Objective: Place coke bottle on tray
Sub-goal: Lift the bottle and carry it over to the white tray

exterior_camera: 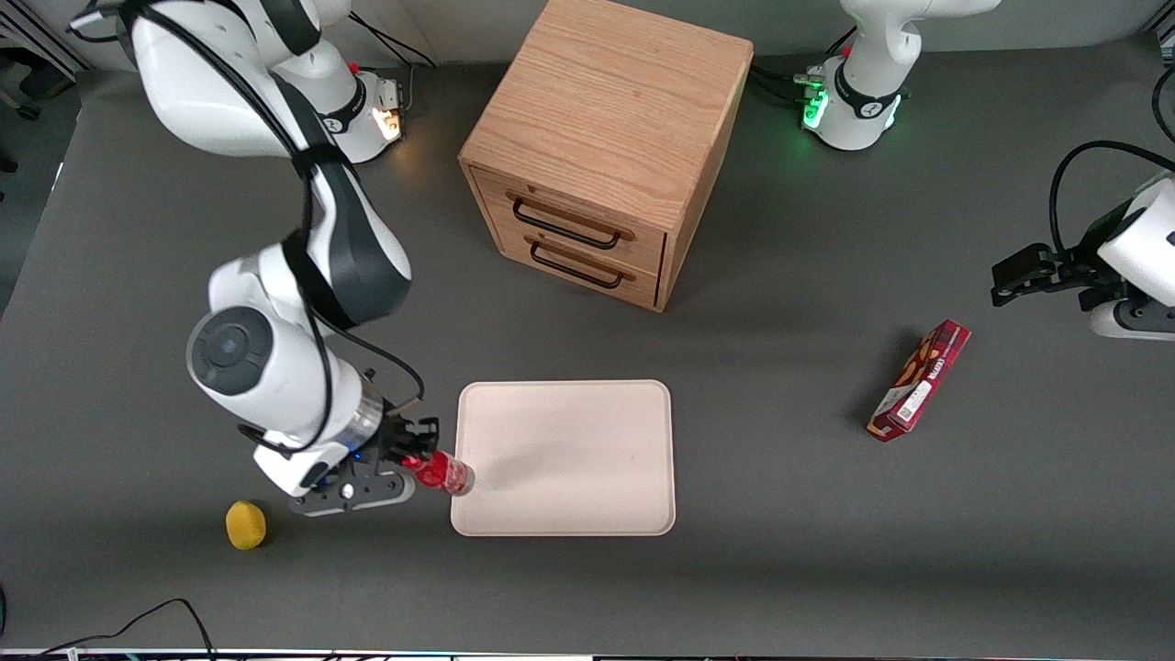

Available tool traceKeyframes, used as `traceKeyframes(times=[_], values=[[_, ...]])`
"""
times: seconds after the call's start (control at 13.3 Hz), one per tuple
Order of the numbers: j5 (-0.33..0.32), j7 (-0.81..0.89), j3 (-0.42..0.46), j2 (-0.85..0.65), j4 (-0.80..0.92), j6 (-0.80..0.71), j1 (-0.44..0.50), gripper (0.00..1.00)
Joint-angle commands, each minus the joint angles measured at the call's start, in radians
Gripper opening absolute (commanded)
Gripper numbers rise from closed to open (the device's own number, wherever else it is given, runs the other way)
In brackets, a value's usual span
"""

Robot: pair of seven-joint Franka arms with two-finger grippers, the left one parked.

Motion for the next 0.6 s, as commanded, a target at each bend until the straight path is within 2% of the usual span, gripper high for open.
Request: traceKeyframes(times=[0.0, 0.53], values=[[0.000, 0.037, -0.035, 0.069, 0.067, 0.071, 0.043, 0.00], [-0.019, 0.046, -0.048, 0.110, 0.026, 0.122, 0.063, 0.00]])
